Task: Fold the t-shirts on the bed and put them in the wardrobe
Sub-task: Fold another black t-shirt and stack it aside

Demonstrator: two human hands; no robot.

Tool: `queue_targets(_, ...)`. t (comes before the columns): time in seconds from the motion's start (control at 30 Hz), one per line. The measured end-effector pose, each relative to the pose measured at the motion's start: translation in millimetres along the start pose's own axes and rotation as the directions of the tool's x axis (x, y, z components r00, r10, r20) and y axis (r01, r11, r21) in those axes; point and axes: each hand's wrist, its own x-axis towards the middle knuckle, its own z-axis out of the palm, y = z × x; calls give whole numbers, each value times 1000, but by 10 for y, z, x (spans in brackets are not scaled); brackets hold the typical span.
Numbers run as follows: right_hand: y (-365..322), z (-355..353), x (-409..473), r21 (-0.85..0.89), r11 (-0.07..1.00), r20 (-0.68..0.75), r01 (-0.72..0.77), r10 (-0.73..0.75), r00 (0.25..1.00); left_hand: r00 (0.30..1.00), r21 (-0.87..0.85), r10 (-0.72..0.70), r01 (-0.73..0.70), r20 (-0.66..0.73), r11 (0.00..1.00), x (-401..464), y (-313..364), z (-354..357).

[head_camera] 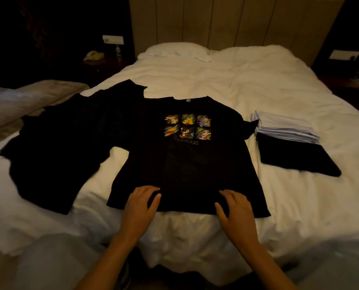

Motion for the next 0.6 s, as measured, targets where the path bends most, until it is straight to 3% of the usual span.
queue_targets(0.1, -42, 51, -95, -124, 984, -46, 131, -137, 989, 988, 111, 135, -127, -69, 986, -33, 122, 16)
queue_targets(0.17, -14, 102, -67, -175, 976, -35, 130, -138, 990, 976, 217, 213, -200, -40, 955, 22, 142, 65)
queue_targets(0.3, 129, 155, 30, -211, 964, -90, 163, -185, 979, 978, 270, 186, -205, 93, 941, 153, 27, 160)
queue_targets(0.43, 275, 135, 128, -183, 958, -157, 219, -248, 956, 977, 244, 206, -212, 50, 946, 199, -152, 177)
queue_targets(0.6, 354, -110, 112, -2, 997, -315, 81, -77, 946, 958, 173, 273, -254, -92, 951, 168, -223, 63)
